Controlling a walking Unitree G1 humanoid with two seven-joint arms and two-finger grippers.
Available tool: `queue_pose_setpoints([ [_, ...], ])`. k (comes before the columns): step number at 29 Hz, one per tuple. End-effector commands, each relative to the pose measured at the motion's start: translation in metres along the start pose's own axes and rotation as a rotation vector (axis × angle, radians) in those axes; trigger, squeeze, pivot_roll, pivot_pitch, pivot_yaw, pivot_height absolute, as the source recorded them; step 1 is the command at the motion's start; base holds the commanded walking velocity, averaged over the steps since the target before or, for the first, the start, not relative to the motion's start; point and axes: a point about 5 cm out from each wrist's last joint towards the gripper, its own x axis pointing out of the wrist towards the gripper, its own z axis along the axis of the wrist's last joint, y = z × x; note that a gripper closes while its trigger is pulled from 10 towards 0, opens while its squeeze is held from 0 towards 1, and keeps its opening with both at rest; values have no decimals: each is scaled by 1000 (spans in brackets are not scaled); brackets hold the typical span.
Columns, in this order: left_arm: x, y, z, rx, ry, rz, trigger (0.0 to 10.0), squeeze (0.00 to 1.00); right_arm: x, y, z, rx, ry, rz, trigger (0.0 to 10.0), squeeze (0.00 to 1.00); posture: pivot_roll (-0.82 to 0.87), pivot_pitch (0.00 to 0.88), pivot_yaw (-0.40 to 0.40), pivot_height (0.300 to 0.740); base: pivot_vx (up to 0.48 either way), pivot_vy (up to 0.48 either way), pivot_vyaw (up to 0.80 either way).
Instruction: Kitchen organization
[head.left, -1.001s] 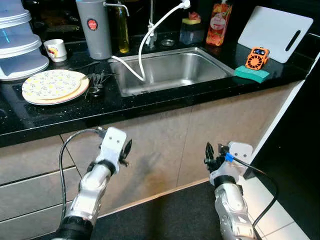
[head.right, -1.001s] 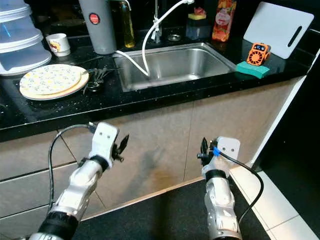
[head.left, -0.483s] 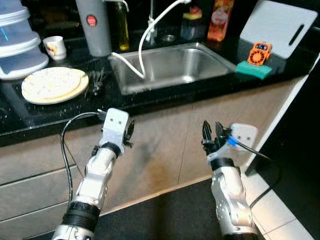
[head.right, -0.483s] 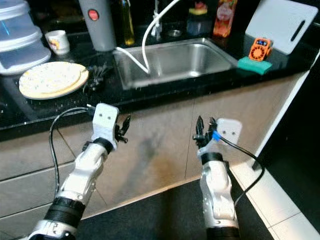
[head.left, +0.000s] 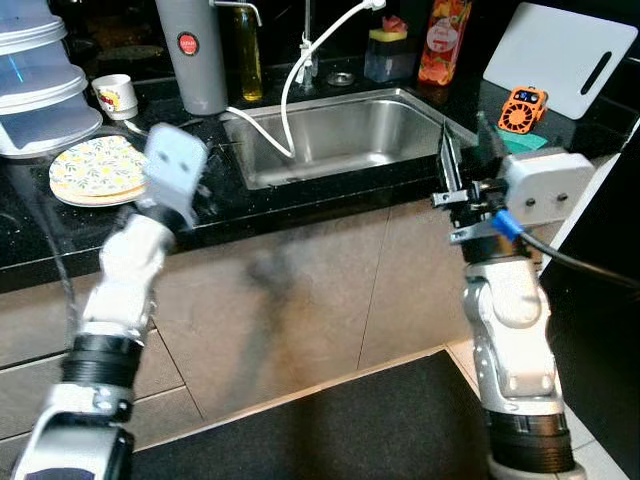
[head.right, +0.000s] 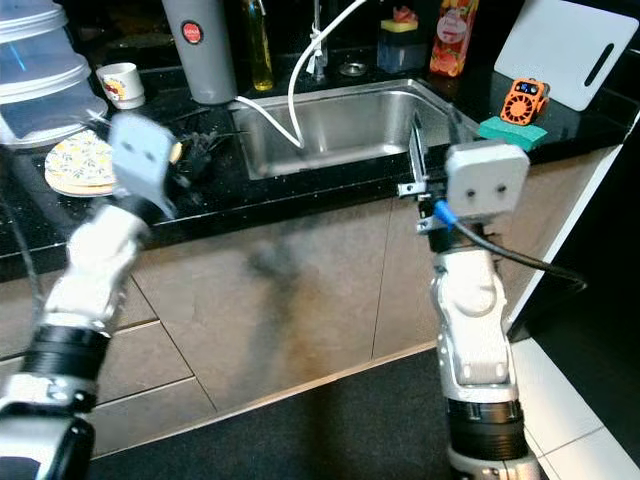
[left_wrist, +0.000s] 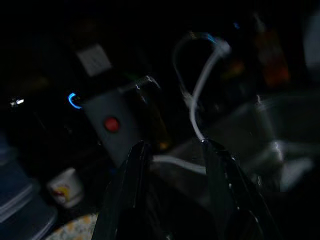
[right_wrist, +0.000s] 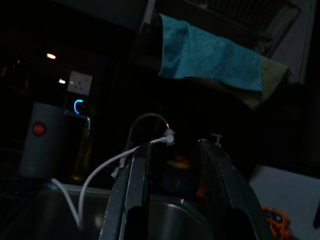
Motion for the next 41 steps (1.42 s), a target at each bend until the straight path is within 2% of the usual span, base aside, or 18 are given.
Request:
queue_pose_setpoints([
  [1, 7, 8, 17, -32, -58, 23, 10000, 0, 7, -6, 11, 12, -41, -28, 10000, 0, 19, 0, 50, 740, 0, 0, 0],
  [4, 18, 6, 44, -68, -171, 39, 10000, 0, 16, -12, 19, 23, -82, -49, 10000, 0, 19, 0, 50, 740, 0, 0, 0],
  [7, 26, -13, 74, -138, -296, -39, 10000, 0, 24, -11, 28, -11, -128, 1, 10000, 0, 11, 0, 53, 740, 0, 0, 0],
  [13, 24, -37, 104, -466, -406, -308, 10000, 0, 26, -6, 36, 24, -148, 37, 10000, 0, 6, 0, 49, 740, 0, 0, 0],
  [15, 24, -39, 109, -510, -426, -343, 10000, 0, 27, -5, 38, 34, -155, 40, 10000, 0, 6, 0, 49, 740, 0, 0, 0],
  [16, 21, -42, 119, -598, -469, -419, 10000, 0, 29, -2, 44, 94, -171, 53, 10000, 0, 3, 0, 46, 740, 0, 0, 0],
  [17, 21, -42, 119, -598, -469, -419, 10000, 0, 29, -2, 44, 94, -171, 53, 10000, 0, 3, 0, 46, 740, 0, 0, 0],
  [18, 17, -48, 134, -745, -539, -542, 10000, 0, 34, 3, 56, 216, -205, 96, 10000, 0, 0, 0, 44, 740, 0, 0, 0],
  [19, 15, -50, 139, -804, -566, -588, 10000, 0, 36, 5, 62, 269, -221, 121, 10000, 0, 0, 0, 44, 740, 0, 0, 0],
  [23, 11, -59, 149, -870, -625, -703, 10000, 0, 38, 9, 86, 508, -310, 200, 10000, 0, -7, 0, 44, 740, 0, 0, 0],
  [26, 13, -59, 151, -843, -624, -659, 10000, 0, 39, 7, 92, 562, -341, 173, 10000, 0, -7, 0, 45, 740, 0, 0, 0],
  [27, 25, -57, 149, -662, -582, -495, 10000, 0, 43, -3, 94, 498, -352, 77, 10000, 0, -9, 0, 44, 740, 0, 0, 0],
  [28, 25, -57, 149, -662, -582, -495, 10000, 0, 43, -3, 94, 498, -352, 77, 10000, 0, -9, 0, 44, 740, 0, 0, 0],
  [29, 33, -54, 151, -520, -573, -364, 10000, 0, 46, -13, 96, 413, -363, -11, 10000, 0, -9, 0, 44, 740, 0, 0, 0],
  [31, 41, -44, 158, -375, -594, -188, 10000, 0, 49, -28, 103, 173, -407, -124, 10000, 0, -7, 0, 44, 740, 0, 0, 0],
  [32, 41, -44, 158, -375, -594, -188, 10000, 0, 49, -28, 103, 173, -407, -124, 10000, 0, -7, 0, 44, 740, 0, 0, 0],
  [36, 46, -23, 170, -238, -660, -61, 10000, 0, 53, -32, 122, -118, -533, -119, 10000, 0, -17, 0, 47, 740, 0, 0, 0],
  [41, 49, -16, 178, -226, -704, -34, 10000, 0, 61, -33, 134, -177, -603, -113, 10000, 0, -14, 0, 44, 740, 0, 0, 0],
])
